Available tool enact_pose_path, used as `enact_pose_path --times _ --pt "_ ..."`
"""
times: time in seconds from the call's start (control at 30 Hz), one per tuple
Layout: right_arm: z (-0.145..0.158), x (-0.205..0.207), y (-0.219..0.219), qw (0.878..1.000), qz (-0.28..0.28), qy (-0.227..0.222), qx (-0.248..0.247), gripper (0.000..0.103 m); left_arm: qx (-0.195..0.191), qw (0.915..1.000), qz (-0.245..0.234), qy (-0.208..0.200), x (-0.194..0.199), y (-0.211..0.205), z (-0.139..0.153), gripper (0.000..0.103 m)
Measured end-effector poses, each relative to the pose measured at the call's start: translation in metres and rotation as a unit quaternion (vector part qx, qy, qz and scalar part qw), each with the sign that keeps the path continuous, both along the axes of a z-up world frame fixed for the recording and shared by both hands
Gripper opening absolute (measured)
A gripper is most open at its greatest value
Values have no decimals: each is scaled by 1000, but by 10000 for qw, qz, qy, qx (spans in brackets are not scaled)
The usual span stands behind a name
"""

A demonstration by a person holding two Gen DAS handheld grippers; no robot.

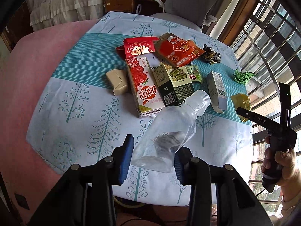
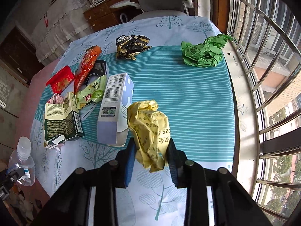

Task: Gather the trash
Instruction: 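Carry bottle and yellow wrapper over the bin and open both grippers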

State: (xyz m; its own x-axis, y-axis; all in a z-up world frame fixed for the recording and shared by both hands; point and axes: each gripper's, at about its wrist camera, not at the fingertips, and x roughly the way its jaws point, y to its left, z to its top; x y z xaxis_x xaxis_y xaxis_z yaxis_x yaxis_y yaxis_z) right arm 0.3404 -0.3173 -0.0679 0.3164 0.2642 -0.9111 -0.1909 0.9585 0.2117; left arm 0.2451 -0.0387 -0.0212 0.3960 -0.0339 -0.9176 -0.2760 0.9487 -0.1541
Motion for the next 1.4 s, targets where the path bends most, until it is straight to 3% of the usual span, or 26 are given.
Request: enact_pose_path --times 0.27,0.63,0.9,1.07,1.27,1.4 --pt "23 -74 23 9995 -41 -22 306 31 -30 9997 -141 -220 -36 24 21 38" --pt "39 -196 93 9981 -281 -237 492 31 2 9920 -1137 -540 -121 56 33 37" --pt "30 -300 134 9957 -772 -172 487 31 -232 9834 -1766 -356 -194 77 8 37" --pt "16 -354 150 9950 -909 92 391 31 -404 9801 -1940 -133 -233 81 -12 37" --pt "-12 -394 158 9934 -946 599 260 31 -586 9773 -2016 287 -263 68 -45 37" --pt "-49 -405 155 9901 -1029 919 263 31 -617 9766 -1997 506 -270 54 -80 37"
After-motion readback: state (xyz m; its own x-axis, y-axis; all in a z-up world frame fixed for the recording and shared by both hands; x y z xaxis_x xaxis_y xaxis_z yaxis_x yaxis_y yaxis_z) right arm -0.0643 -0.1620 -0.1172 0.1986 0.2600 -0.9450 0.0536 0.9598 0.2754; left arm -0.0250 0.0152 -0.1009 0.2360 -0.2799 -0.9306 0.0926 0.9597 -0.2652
